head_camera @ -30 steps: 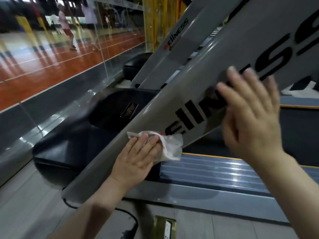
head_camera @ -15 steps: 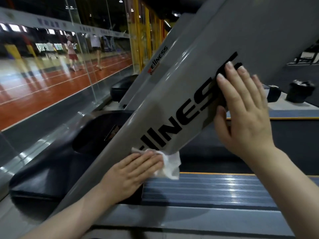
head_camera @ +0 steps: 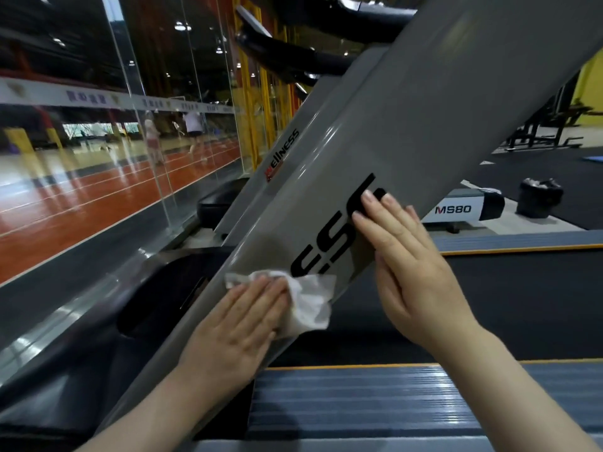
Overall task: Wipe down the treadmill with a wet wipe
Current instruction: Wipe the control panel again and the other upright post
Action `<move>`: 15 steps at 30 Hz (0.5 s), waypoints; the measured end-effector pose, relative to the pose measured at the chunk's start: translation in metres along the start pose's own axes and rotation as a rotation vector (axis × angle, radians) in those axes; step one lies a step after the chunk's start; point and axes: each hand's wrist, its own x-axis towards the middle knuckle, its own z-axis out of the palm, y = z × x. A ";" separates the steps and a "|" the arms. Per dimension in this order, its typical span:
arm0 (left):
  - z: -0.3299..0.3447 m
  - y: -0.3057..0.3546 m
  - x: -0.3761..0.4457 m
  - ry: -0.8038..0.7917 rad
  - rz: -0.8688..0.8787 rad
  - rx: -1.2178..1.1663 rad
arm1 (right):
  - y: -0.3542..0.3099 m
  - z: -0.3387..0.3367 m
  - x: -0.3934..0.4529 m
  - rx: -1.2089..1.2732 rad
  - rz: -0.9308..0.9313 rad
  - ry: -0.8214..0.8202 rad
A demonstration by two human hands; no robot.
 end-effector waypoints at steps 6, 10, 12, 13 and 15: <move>-0.006 0.012 0.034 -0.066 0.135 0.018 | -0.014 -0.009 0.002 0.171 0.097 0.033; -0.035 0.015 0.136 0.078 0.115 -0.022 | -0.012 -0.033 0.013 0.235 0.262 0.258; -0.041 0.014 0.168 0.135 0.120 -0.019 | -0.002 -0.041 0.016 0.229 0.321 0.328; -0.041 0.013 0.174 0.146 0.117 -0.018 | 0.003 -0.044 0.013 0.229 0.343 0.334; -0.036 0.012 0.163 0.130 0.096 -0.035 | 0.008 -0.047 0.005 0.217 0.379 0.320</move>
